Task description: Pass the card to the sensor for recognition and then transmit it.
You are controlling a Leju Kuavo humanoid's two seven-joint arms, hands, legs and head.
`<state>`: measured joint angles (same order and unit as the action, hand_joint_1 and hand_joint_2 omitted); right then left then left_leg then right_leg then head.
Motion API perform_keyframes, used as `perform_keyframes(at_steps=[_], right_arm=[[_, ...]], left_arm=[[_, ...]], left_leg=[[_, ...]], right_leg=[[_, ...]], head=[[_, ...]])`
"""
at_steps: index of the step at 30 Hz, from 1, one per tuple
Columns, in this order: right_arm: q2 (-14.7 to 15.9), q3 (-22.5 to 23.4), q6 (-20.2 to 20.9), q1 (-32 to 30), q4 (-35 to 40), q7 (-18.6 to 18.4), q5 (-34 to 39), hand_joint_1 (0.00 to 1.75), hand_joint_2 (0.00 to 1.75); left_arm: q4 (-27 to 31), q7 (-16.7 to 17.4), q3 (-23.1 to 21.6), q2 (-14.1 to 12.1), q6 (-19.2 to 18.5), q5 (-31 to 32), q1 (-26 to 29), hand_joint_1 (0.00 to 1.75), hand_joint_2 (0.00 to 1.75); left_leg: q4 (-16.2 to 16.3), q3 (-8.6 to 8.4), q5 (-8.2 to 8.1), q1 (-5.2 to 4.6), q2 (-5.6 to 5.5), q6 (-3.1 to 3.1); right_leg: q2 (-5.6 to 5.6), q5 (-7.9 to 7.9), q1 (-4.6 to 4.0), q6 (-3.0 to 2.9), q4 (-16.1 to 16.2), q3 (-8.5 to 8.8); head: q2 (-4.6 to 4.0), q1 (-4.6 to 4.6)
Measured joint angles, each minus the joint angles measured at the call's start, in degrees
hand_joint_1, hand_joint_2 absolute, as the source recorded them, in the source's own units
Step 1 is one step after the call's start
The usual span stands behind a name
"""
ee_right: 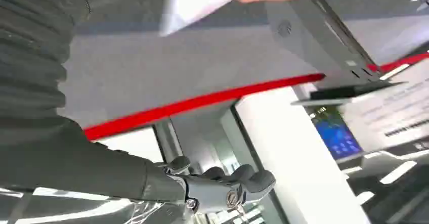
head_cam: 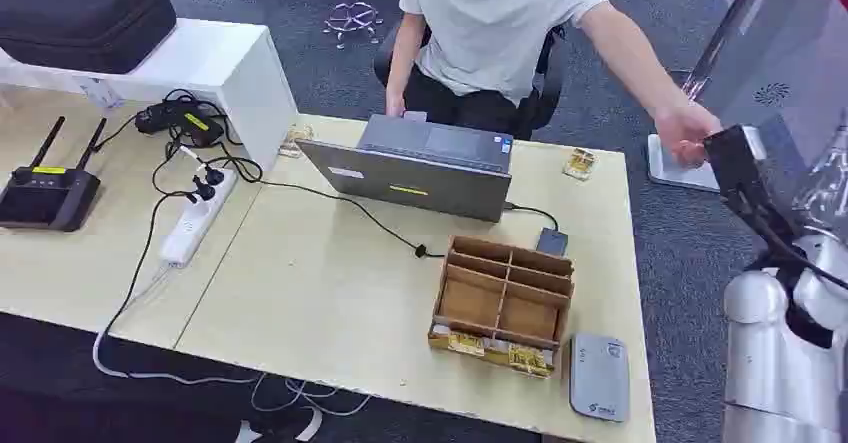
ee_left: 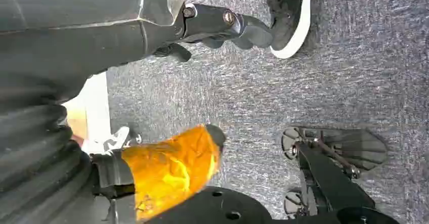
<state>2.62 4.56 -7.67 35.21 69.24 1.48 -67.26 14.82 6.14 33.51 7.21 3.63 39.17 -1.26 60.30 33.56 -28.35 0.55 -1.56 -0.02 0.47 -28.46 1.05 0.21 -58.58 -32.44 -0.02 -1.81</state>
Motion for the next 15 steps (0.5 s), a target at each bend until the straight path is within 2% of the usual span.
perform_keyframes(at_steps=[15], right_arm=[[2.80, -20.59, -9.99, 7.56, -12.48, -4.87, -15.43, 0.00, 1.75]], left_arm=[[0.00, -3.96, 1.42, 0.74, -4.68, 3.21, -0.05, 0.00, 1.75]], left_leg=[[0.01, 0.03, 0.01, 0.00, -0.01, 0.00]], right_leg=[[0.00, 0.01, 0.00, 0.00, 0.01, -0.03]], head=[[0.00, 0.00]])
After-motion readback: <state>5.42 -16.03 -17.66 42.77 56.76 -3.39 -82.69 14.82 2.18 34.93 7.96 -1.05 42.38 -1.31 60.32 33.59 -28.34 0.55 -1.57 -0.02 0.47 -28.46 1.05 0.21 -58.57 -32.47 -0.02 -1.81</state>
